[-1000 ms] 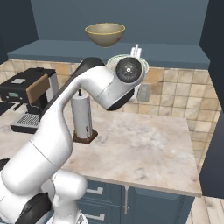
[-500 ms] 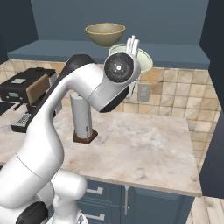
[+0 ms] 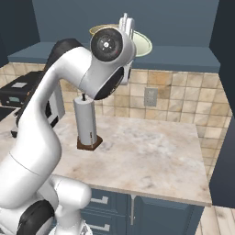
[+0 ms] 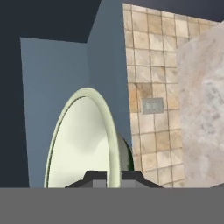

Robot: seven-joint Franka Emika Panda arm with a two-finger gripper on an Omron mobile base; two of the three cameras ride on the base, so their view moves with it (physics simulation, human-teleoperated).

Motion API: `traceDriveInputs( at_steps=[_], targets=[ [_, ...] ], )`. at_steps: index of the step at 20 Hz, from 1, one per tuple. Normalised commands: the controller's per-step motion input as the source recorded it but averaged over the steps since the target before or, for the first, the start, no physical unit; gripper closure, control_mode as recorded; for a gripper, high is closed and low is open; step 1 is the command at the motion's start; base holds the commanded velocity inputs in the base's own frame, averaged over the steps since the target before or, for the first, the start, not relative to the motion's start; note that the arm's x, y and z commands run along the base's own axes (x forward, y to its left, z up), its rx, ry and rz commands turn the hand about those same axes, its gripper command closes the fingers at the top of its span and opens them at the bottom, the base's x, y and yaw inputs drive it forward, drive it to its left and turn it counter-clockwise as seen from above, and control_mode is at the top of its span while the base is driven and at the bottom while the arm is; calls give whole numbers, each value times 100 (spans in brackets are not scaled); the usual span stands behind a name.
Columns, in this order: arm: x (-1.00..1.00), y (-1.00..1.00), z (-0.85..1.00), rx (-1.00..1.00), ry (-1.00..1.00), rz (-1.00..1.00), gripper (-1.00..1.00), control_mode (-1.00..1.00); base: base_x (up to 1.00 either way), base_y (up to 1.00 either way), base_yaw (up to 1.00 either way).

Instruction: Pick up the bowls on the counter and stack them on top of one another in the open cabinet. Place the smaller bowl on top of the larger bowl.

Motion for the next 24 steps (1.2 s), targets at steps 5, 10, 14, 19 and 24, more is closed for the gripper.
traceDriveInputs(
  at_steps=[5,10,14,19,24],
  targets=[
    [23,26,36,-9,-6,0,100,-100,0,0,0],
    [34,18,11,-8,2,0,100,-100,0,0,0],
    [37,15,19,-9,7,0,100,-100,0,0,0],
    [26,19,32,-12,2,1,100,-100,0,0,0],
    [21,29,3,-7,-2,2,100,-100,0,0,0]
  ],
)
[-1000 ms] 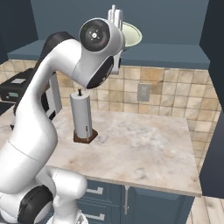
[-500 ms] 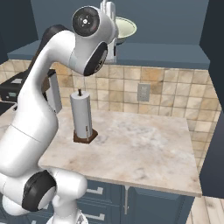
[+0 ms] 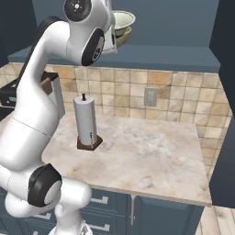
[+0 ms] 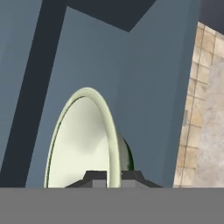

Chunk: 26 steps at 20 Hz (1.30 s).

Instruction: Pick up the bowls on the counter and stack them on top of one another in the open cabinet. Place the smaller bowl on top of the larger bowl.

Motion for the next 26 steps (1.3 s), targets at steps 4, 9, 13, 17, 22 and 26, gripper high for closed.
traceDriveInputs(
  at_steps=[4,9,13,17,22,26],
  targets=[
    [22,27,0,-2,-4,2,100,-100,0,0,0],
    [22,23,0,-1,-6,2,100,-100,0,0,0],
    [29,17,0,-1,0,1,100,-100,0,0,0],
    [37,15,-3,0,2,0,100,-100,0,0,0],
    [34,10,-2,-1,-2,2,100,-100,0,0,0],
    [26,9,-3,0,-6,4,100,-100,0,0,0]
  ],
)
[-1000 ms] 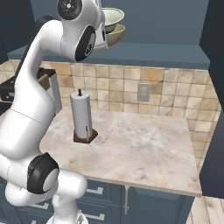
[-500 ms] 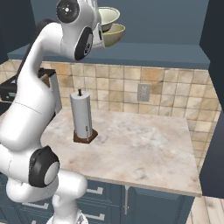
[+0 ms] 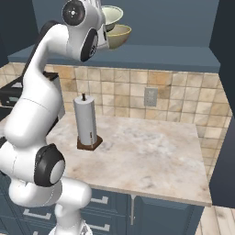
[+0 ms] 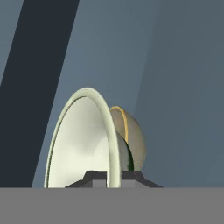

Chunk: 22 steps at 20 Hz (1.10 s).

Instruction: Pick up the bowls on the counter and stack them on top of one another in the open cabinet. Place the smaller bowl on top of the larger bowl.

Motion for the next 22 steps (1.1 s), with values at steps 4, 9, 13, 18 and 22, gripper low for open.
traceDriveInputs(
  at_steps=[4,9,13,18,22],
  targets=[
    [32,9,-10,0,-4,3,100,-100,0,0,0],
    [39,6,-9,0,-1,2,100,-100,0,0,0],
    [44,3,-8,0,0,1,100,-100,0,0,0],
    [44,3,-9,0,0,1,100,-100,0,0,0],
    [44,3,-9,0,0,1,100,-100,0,0,0]
  ],
)
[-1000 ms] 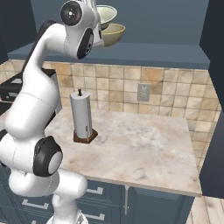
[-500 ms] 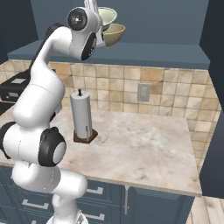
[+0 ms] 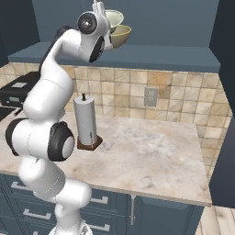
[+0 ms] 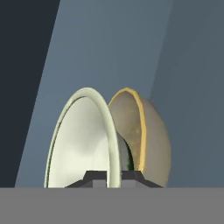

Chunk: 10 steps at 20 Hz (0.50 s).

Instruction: Pick up the bowls on the counter and stack them on top of one another in the open cabinet. Place the smaller bowl on top of the larger bowl.

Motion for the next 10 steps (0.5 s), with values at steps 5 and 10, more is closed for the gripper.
traceDriveInputs(
  at_steps=[5,10],
  targets=[
    [44,3,-7,0,0,1,100,-100,0,0,0],
    [44,4,-7,0,0,1,100,-100,0,0,0]
  ],
)
